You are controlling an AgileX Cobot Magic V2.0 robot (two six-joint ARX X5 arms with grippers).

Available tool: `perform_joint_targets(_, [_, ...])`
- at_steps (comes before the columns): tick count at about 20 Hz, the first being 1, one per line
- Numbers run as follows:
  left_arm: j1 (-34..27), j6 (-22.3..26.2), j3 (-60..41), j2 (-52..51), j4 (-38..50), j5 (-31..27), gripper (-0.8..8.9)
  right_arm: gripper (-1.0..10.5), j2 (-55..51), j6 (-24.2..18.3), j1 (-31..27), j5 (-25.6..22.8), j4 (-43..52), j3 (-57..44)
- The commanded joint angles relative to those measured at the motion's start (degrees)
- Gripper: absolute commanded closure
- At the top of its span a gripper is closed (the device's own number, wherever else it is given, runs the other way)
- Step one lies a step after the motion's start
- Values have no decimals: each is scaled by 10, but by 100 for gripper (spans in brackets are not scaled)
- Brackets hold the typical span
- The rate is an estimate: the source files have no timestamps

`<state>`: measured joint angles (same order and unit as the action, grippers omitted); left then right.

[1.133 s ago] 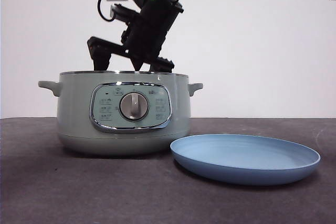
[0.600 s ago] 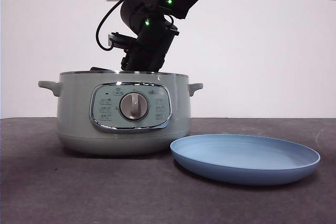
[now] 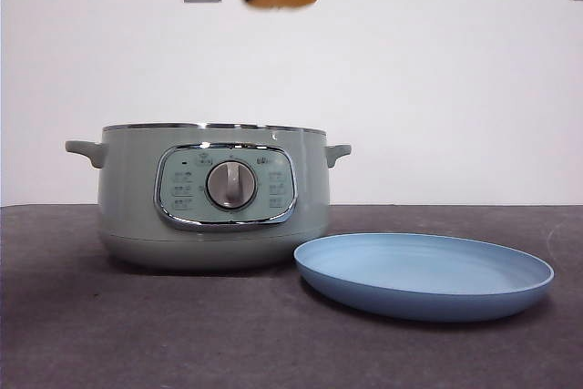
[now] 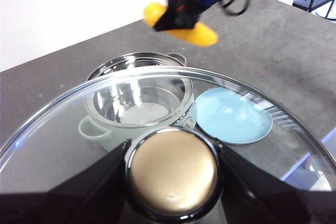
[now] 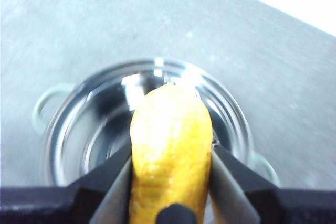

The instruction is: Take the corn out from the steamer,put the corn on the plate,close the lid

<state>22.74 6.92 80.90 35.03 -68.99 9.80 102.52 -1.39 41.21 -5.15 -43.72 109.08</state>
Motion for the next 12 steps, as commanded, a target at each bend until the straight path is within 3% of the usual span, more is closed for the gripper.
perform_joint_targets(1, [1, -8, 3, -3, 45, 4, 822, 964, -44, -24, -6, -2, -31, -10])
perform_joint_targets(4, [1, -8, 3, 1, 51, 3, 822, 964, -122, -20, -15, -18, -21, -88])
perform_joint_targets(8, [2, -7, 3, 13, 68, 4, 822, 963, -231, 10, -50, -22, 72, -307])
perform_joint_targets(12, [2, -7, 3, 26, 81, 9, 822, 963, -266, 23, -75, 16, 153, -446])
